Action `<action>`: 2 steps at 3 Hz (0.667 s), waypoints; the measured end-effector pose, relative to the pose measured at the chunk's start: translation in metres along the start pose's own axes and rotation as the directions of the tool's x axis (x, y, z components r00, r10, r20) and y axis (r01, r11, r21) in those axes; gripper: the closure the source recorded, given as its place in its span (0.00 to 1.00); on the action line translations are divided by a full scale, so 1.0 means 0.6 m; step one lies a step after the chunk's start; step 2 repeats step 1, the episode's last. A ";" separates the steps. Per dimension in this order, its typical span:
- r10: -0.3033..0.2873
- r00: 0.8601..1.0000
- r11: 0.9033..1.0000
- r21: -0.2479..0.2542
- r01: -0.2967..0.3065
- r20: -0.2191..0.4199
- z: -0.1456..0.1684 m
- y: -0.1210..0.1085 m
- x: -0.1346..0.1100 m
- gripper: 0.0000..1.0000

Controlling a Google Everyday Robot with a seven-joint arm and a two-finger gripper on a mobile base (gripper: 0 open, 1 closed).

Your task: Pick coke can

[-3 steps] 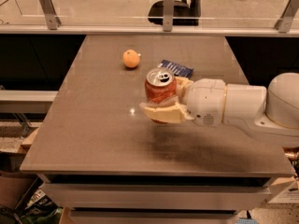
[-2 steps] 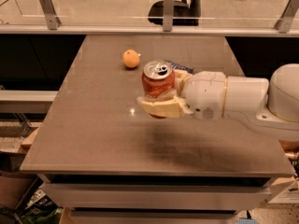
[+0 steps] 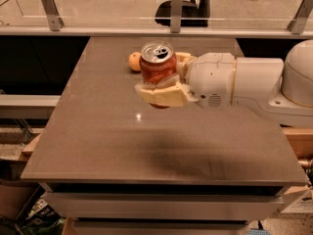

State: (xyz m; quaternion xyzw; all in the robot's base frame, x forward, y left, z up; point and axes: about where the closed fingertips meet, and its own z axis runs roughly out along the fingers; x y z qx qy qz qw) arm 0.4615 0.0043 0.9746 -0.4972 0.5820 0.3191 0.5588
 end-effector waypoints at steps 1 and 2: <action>0.000 1.000 1.000 0.000 0.000 0.000 0.000 0.000 0.000 1.00; 0.000 1.000 1.000 0.000 0.000 0.000 0.000 0.000 0.000 1.00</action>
Offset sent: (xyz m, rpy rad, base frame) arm 0.0000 0.0000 0.0000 0.0000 0.0000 0.0000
